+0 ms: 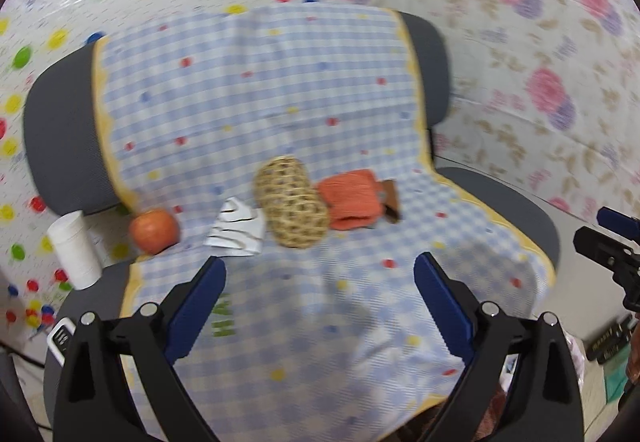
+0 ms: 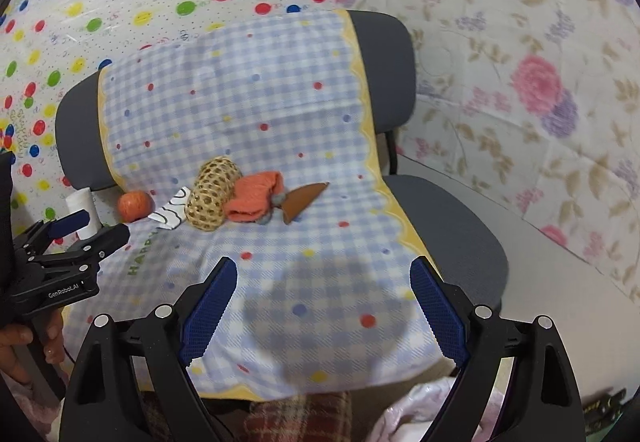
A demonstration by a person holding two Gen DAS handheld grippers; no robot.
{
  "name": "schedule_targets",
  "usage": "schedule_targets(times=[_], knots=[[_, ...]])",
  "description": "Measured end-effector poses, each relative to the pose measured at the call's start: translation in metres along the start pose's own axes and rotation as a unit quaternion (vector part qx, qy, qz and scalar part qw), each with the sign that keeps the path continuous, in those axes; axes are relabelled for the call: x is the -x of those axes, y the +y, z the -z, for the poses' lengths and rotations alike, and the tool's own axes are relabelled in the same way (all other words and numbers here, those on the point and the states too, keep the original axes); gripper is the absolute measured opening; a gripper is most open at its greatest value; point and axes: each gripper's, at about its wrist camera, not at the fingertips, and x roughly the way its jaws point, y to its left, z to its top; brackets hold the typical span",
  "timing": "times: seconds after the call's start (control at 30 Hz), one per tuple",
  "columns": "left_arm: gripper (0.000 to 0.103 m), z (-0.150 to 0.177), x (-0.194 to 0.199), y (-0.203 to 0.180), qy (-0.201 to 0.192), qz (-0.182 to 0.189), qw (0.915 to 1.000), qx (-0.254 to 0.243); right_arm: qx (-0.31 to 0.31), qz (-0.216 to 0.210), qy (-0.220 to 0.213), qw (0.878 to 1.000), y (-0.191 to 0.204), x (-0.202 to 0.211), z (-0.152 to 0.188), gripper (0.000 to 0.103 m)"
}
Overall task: Collect trash
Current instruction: 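Reach the left tool to the white brown-striped wrapper and grasp it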
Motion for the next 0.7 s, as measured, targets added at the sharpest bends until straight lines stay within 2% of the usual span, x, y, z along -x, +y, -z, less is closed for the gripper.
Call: schedule_targets(times=[0.17, 0.37, 0.6, 0.7], knots=[[0.092, -0.005, -0.009, 0.03, 0.001, -0.039, 0.999, 0.02, 0.015, -0.022, -0.002, 1.0, 0.02, -0.027, -0.016, 0.087], [0.092, -0.006, -0.026, 0.061, 0.009, -0.105, 0.9939, 0.034, 0.024, -0.055, 0.007, 0.998, 0.039, -0.066, -0.032, 0.081], [0.092, 0.002, -0.049, 0.103, 0.031, -0.137, 0.9877, 0.069, 0.039, -0.064, 0.039, 0.996, 0.061, -0.124, -0.042, 0.067], [0.092, 0.005, -0.059, 0.118, 0.042, -0.145, 0.9855, 0.077, 0.041, -0.066, 0.052, 0.996, 0.065, -0.147, -0.044, 0.058]])
